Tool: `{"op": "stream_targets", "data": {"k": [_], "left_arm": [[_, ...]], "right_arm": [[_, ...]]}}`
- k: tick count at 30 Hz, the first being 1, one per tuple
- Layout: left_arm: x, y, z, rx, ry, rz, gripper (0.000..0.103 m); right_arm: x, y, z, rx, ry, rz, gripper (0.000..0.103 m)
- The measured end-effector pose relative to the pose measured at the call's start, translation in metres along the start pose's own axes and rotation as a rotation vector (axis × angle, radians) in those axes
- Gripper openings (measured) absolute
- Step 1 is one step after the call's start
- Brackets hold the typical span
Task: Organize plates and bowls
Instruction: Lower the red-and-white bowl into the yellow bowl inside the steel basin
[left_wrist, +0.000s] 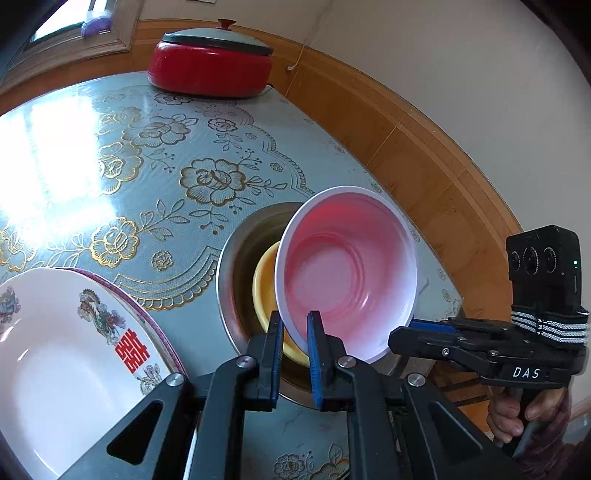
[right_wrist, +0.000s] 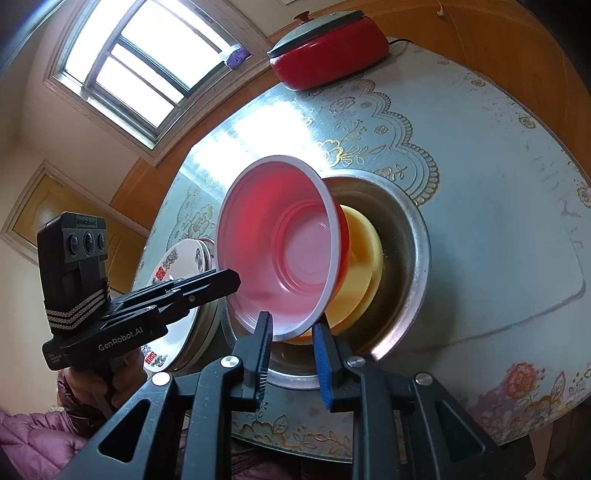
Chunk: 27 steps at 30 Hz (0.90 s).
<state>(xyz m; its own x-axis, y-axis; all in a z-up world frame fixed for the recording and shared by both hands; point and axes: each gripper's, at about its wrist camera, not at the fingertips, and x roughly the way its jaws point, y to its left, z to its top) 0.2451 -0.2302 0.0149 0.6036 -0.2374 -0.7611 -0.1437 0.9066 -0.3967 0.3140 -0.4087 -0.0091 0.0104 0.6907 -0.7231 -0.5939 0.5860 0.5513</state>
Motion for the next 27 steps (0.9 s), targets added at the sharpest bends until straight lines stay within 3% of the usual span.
{"op": "stream_targets", "data": {"k": [8,14,20,27], "left_arm": [[0.009,0.004,-0.002,-0.006,0.041,0.013,0.013],[0.010,0.008,0.000,-0.018,0.035,0.017,0.013],[0.015,0.004,0.001,0.011,0.024,0.059,0.013],[0.014,0.004,0.001,0.015,0.007,0.088,0.018]], "right_arm": [[0.003,-0.012,-0.002,0.036,0.025,-0.016,0.024],[-0.008,-0.014,0.003,0.024,-0.007,-0.079,0.029],[-0.006,-0.012,0.017,0.007,-0.075,-0.191,0.031],[0.018,0.003,0.025,-0.143,-0.075,-0.362,0.031]]}}
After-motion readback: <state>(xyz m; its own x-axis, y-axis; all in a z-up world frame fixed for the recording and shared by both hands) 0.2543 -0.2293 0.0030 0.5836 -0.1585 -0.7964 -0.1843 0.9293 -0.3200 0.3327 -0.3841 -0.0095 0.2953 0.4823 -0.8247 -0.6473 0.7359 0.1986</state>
